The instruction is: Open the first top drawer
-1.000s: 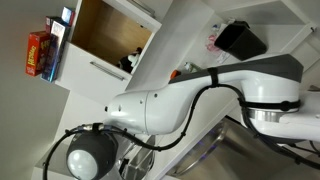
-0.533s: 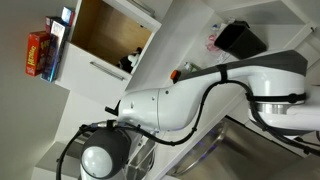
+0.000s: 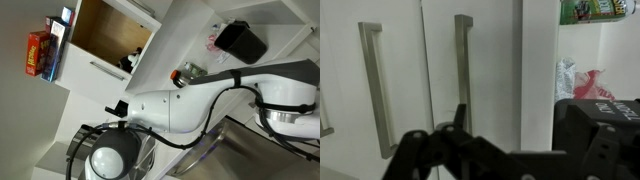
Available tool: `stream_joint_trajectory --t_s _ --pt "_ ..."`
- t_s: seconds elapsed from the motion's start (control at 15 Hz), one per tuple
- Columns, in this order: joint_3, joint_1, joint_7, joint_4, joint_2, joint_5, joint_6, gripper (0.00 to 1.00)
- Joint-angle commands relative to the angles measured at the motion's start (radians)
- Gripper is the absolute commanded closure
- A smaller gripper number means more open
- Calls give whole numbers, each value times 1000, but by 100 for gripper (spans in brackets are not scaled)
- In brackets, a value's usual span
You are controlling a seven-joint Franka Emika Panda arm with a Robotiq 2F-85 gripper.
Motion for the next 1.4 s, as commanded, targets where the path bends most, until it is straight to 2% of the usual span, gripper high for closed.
stream_joint_trajectory --t_s 0.0,0.2,0.47,1.27,1.33 --pt "49 -47 -41 70 104 118 26 0" --pt "62 -58 -67 125 188 197 19 0" --pt "66 -56 -59 213 274 244 17 0" --pt "114 -48 -29 381 361 244 13 0" --pt "118 -48 -28 389 365 244 12 25"
